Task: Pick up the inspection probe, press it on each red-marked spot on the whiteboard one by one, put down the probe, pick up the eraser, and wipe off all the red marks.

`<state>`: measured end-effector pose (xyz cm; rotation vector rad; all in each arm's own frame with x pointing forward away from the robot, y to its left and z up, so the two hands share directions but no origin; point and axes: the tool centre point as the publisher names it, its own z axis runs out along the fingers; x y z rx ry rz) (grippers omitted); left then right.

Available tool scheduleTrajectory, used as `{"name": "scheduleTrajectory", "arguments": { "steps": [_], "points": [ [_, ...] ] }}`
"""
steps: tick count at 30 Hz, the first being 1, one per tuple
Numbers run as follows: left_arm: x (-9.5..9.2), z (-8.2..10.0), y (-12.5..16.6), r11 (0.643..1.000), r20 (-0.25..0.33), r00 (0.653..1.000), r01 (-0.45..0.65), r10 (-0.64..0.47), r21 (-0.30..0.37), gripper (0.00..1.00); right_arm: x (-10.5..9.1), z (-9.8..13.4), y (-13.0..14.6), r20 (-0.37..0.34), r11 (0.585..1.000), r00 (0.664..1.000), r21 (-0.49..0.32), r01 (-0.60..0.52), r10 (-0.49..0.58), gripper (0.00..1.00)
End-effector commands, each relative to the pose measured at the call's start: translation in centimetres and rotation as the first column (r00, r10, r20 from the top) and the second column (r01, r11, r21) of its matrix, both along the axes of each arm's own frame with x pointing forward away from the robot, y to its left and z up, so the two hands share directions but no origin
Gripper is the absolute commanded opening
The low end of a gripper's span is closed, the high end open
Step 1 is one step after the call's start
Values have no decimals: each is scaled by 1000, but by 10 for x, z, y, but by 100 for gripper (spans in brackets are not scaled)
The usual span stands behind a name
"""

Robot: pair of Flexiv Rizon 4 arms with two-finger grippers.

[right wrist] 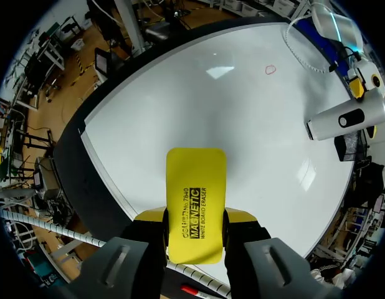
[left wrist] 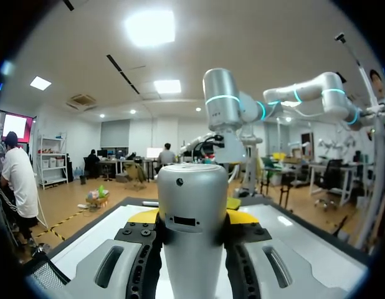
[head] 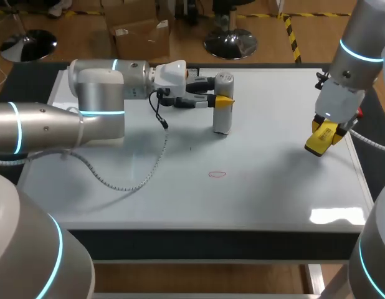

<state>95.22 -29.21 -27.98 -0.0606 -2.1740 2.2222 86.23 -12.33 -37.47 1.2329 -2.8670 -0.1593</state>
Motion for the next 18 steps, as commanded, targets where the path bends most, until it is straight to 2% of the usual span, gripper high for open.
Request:
{"name": "scheduleTrajectory", "arguments": {
  "steps": [1, 18],
  "points": [
    [2, -2, -3, 1000, 4, 1000, 4, -4, 1, 0, 0, 0, 0, 0, 1000, 1000, -4, -2, 2, 0],
    [3, -5, -2, 1000, 17, 1000, -7, 7, 24, 0, 0, 0, 0, 0, 1000, 1000, -4, -2, 2, 0]
  ]
}}
